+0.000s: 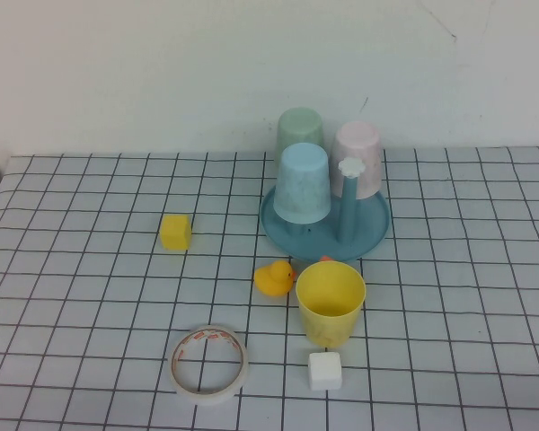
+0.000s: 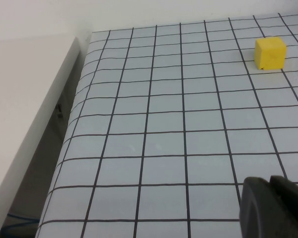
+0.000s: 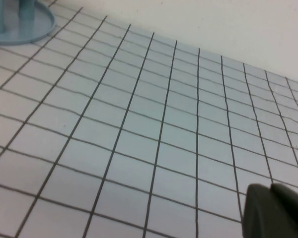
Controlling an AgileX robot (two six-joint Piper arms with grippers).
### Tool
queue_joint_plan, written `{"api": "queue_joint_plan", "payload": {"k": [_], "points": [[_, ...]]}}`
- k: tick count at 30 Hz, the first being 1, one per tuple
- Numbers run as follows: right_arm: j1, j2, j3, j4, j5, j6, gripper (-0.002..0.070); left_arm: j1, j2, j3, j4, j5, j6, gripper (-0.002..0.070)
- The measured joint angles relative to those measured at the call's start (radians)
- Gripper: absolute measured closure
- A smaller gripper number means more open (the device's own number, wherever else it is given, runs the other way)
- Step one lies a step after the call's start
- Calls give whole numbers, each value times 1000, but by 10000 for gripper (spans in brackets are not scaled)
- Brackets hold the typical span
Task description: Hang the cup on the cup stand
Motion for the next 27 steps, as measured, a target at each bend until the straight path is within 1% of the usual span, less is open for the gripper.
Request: {"api": "queue_joint_plan", "payload": {"k": [4,7,9,10,12,14,15,16,17,20,23,25,27], "points": [[0,0,2,12,-46,17,678,0,0,0,0,0,0,677],[0,0,2,69,-103,47,678,0,0,0,0,0,0,677],[0,0,2,111,-134,75,678,0,0,0,-32,-11,-14,677],[0,0,2,123,-141,86,678,0,0,0,-83,-17,-42,677],[0,0,2,152,-151,102,678,0,0,2,-230,-24,-114,677],[0,0,2,165,-159,110,678,0,0,2,-419,-26,-186,677],[0,0,2,171,-160,112,678,0,0,2,-472,-26,-204,677],[0,0,2,173,-161,112,678,0,0,2,-569,-29,-217,677],[0,0,2,176,-162,114,678,0,0,2,-630,-31,-227,677],[0,0,2,180,-162,114,678,0,0,2,-722,-45,-238,677],[0,0,2,226,-162,118,678,0,0,2,-754,-73,-248,677],[0,0,2,317,-163,146,678,0,0,2,-801,-97,-244,677],[0,0,2,476,-163,206,678,0,0,2,-828,-90,-161,677]]}}
